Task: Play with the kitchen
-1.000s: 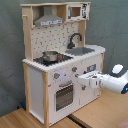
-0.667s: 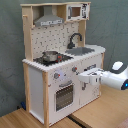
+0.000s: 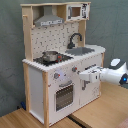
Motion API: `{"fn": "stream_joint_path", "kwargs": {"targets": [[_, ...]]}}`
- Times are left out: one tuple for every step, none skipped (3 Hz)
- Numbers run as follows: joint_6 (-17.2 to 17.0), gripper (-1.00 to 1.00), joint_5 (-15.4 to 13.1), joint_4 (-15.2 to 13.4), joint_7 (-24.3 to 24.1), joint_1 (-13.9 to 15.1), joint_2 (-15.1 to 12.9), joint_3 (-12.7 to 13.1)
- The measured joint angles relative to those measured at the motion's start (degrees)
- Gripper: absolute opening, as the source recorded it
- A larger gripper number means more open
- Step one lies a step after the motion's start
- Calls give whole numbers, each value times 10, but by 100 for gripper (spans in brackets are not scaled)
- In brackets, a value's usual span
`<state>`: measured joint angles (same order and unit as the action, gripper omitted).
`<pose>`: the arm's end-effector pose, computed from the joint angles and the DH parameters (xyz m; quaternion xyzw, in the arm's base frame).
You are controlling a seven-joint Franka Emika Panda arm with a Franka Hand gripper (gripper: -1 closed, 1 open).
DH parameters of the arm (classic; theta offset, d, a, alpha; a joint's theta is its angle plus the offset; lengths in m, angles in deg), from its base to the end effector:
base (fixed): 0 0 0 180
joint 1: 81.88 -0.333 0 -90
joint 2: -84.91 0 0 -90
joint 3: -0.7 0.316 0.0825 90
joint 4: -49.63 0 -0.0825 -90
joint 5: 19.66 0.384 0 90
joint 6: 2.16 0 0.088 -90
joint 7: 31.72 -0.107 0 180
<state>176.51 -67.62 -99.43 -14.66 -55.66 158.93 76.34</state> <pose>0.2450 0.3891 0.3729 0.2695 0.6920 0.2720 0.6121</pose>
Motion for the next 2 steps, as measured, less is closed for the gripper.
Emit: {"fn": "stream_joint_path", "kwargs": {"targets": [[42,100,0,-2,22,36,0,2],[85,100,0,-2,52,76,0,4]]}}
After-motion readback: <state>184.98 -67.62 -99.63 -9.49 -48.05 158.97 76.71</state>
